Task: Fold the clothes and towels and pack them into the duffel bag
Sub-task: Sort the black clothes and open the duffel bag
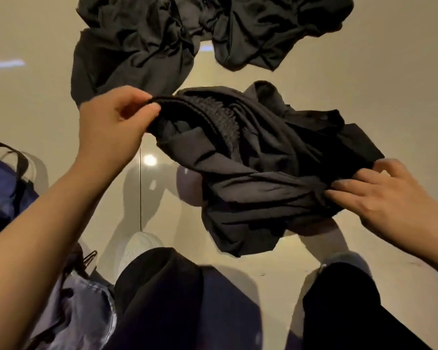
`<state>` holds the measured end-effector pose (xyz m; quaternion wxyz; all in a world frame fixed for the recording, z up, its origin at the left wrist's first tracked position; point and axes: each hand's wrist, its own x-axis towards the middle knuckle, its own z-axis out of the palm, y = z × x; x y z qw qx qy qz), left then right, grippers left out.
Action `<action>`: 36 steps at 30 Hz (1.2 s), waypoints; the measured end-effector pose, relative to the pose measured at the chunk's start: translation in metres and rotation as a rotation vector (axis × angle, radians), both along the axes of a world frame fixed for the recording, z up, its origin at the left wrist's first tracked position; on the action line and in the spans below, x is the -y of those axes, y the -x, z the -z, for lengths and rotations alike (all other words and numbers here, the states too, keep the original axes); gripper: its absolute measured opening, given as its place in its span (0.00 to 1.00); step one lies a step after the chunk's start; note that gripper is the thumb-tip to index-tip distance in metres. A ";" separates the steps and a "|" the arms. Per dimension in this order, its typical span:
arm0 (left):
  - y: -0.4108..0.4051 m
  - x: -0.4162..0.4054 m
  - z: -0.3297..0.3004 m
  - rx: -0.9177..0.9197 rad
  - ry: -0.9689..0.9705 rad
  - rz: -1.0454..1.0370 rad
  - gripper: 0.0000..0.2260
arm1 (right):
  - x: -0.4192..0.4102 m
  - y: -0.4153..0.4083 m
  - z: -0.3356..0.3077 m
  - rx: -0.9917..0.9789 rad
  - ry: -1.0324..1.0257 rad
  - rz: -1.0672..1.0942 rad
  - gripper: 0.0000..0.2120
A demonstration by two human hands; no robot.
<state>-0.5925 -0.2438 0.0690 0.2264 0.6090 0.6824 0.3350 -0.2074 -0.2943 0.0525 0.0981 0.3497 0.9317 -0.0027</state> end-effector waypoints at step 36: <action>-0.054 0.024 0.085 -0.526 -0.068 0.753 0.15 | 0.011 0.070 0.034 -0.216 0.203 0.196 0.19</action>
